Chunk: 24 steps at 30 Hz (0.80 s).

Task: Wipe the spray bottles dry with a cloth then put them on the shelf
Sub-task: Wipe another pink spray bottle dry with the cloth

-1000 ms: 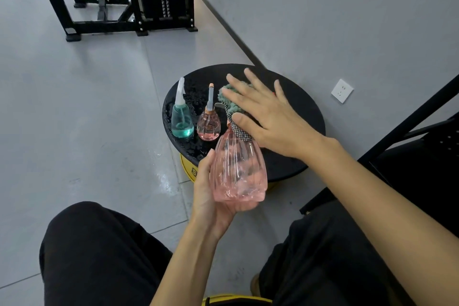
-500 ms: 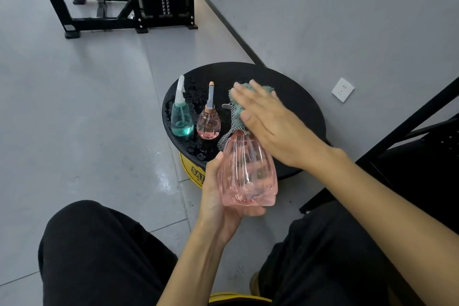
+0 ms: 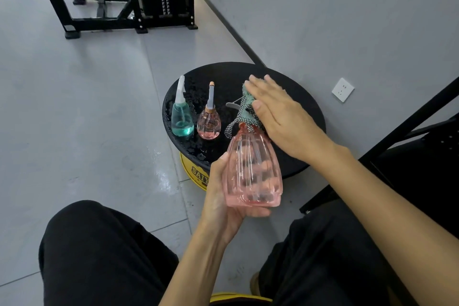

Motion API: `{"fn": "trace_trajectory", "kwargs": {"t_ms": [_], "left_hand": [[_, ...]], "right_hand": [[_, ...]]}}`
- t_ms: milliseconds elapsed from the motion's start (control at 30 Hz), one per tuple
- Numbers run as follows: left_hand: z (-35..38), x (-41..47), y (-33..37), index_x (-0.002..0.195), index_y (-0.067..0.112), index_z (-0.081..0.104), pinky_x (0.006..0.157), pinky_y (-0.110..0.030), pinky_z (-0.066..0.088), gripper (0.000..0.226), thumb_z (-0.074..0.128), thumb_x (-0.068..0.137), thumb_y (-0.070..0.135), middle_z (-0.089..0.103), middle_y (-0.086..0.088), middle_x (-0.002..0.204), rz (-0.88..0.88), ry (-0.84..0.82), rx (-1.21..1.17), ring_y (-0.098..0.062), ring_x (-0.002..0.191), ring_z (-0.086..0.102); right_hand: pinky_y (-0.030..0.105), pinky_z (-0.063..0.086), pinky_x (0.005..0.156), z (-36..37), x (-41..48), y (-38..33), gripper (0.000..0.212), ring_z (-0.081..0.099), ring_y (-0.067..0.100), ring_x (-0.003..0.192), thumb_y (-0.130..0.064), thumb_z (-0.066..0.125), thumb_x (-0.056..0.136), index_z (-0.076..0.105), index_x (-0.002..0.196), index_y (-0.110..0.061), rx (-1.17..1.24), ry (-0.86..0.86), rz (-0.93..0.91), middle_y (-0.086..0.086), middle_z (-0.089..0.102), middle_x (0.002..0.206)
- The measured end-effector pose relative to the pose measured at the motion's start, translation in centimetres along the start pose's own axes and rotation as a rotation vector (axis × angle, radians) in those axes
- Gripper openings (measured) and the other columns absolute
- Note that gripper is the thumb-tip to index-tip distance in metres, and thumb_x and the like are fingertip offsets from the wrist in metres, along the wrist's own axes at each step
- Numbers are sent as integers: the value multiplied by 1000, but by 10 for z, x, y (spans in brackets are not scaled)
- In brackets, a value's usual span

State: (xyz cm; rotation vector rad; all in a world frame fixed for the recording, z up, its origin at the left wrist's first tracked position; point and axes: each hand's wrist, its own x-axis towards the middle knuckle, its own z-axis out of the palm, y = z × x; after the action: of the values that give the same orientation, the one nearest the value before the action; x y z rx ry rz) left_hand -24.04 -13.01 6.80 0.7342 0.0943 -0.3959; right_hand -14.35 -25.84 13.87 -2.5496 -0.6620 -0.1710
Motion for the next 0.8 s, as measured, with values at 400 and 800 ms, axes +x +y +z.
{"fn": "trace_trajectory", "kwargs": {"t_ms": [400, 800], "left_hand": [[-7, 3, -3, 126, 14, 59, 49, -35, 59, 95, 89, 44, 52, 68, -16, 117, -37, -82, -49, -37, 93, 68], [-11, 3, -2, 118, 13, 60, 52, -34, 59, 91, 92, 41, 48, 74, -10, 100, 27, -125, 10, -27, 79, 73]], "right_hand": [[38, 8, 121, -14, 7, 7, 44, 7, 5, 147, -34, 26, 105, 34, 147, -26, -90, -120, -58, -11, 25, 156], [35, 4, 121, -7, -15, -15, 53, 3, 0, 146, -41, 24, 101, 30, 149, -21, -43, -135, -190, -10, 20, 158]]}}
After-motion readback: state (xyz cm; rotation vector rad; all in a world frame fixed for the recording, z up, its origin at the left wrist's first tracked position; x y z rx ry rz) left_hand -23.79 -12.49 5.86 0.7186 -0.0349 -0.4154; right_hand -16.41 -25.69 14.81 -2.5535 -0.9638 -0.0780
